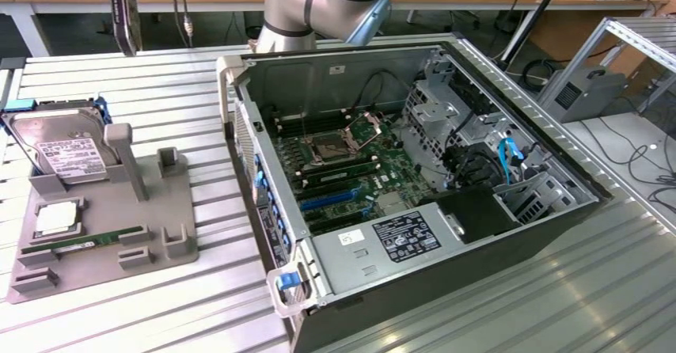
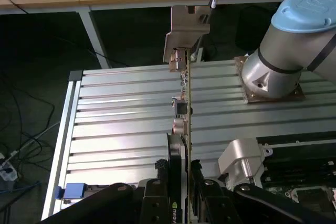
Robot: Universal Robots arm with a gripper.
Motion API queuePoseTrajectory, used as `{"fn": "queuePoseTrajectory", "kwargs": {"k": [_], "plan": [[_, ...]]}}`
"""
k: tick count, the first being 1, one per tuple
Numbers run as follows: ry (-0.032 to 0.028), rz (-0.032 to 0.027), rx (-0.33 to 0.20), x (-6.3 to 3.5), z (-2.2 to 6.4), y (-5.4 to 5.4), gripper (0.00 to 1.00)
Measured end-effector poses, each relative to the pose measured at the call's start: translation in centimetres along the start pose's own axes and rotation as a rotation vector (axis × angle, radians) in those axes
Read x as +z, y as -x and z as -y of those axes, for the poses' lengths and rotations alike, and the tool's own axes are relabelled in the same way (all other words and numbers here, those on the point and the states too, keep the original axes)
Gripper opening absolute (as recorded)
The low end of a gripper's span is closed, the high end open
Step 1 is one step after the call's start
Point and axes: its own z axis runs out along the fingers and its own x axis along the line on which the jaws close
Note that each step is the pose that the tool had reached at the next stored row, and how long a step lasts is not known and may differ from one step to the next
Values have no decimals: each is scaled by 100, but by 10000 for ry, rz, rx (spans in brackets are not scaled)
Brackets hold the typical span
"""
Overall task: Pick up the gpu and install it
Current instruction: 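Pick up the gpu and move the gpu toward the slot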
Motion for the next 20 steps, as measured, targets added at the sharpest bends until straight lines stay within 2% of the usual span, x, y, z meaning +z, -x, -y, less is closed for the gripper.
{"fn": "queuePoseTrajectory", "kwargs": {"k": [1,2,3,4,6,7,10,11,12,13,14,16,17,18,19,20], "plan": [[-227,16,-6,0,0,0,27],[-358,27,-8,0,0,0,27],[-662,48,-17,0,-1,-1,27],[-835,63,-24,0,0,0,27],[-1246,92,-35,0,0,0,27],[-1644,120,-51,0,0,0,27],[-2333,167,-78,-1,-1,0,27],[-2634,185,-97,0,0,0,27],[-2819,194,-110,0,0,0,27],[-3154,206,-144,0,0,0,27],[-3304,211,-162,0,0,0,27],[-3947,216,-268,0,0,0,27],[-4166,217,-311,0,0,0,27],[-4307,214,-340,0,0,0,27],[-4472,214,-377,0,0,0,27],[-4708,211,-426,0,0,0,27]]}}
